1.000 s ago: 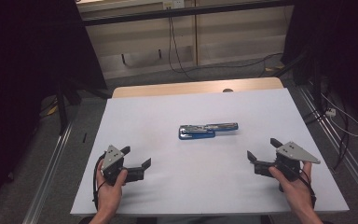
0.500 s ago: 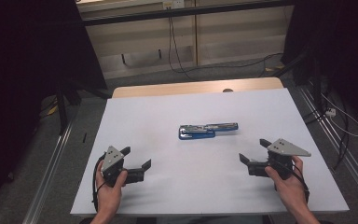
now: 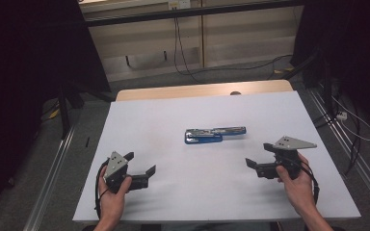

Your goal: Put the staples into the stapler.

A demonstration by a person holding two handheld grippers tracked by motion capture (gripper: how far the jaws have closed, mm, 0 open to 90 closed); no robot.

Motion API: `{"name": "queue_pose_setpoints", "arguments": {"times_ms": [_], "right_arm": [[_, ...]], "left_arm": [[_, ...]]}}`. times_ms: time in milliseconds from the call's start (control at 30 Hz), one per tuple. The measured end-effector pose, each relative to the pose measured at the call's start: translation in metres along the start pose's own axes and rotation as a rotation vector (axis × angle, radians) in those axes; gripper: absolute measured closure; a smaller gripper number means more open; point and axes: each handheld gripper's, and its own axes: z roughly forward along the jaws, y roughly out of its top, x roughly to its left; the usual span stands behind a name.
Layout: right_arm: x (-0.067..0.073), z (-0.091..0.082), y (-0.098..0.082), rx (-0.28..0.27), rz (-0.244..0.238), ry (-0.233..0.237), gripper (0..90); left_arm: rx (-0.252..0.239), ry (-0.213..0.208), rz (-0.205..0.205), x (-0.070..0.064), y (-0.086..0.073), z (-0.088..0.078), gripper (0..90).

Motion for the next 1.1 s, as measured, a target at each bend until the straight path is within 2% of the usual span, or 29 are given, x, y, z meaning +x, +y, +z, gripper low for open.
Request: {"name": "queue_pose_setpoints", "arguments": {"times_ms": [133, 300, 500, 633, 700, 767, 833, 867, 1033, 1100], "right_arm": [[-0.004, 0.0, 0.003, 0.031, 0.001, -0.003, 4.1], [-0.008, -0.001, 0.008, 0.067, 0.031, 0.063, 4.4], [-0.009, 0.006, 0.021, 0.119, -0.04, 0.053, 4.0], [-0.012, 0.015, 0.025, 0.144, -0.073, 0.062, 4.1], [-0.015, 0.019, 0.027, 0.158, -0.084, 0.049, 5.8], [-0.017, 0.022, 0.026, 0.161, -0.079, 0.06, 6.2], [-0.018, 0.023, 0.024, 0.171, -0.073, 0.064, 8.7], [-0.019, 0.022, 0.022, 0.191, -0.08, 0.067, 8.8], [-0.024, 0.02, 0.014, 0.252, -0.081, 0.069, 14.3], [-0.027, 0.019, 0.011, 0.267, -0.066, 0.08, 15.8]], "left_arm": [[0.002, -0.001, 0.006, 0.0, 0.0, 0.0, 4.3], [0.007, -0.005, 0.007, -0.001, -0.001, 0.001, 4.4], [0.001, -0.003, 0.007, -0.003, 0.0, 0.0, 4.4], [0.005, -0.003, 0.02, -0.003, 0.001, 0.001, 4.4], [0.004, -0.002, 0.015, -0.003, 0.001, 0.002, 4.4], [0.004, -0.016, 0.001, -0.004, 0.001, 0.003, 4.4], [0.007, -0.026, 0.003, -0.006, 0.001, 0.003, 4.4], [0.008, -0.032, 0.0, -0.007, 0.001, 0.003, 4.4], [0.003, -0.021, 0.008, -0.005, 0.001, 0.002, 4.4], [0.002, -0.022, 0.004, -0.003, 0.001, 0.002, 3.8]]}}
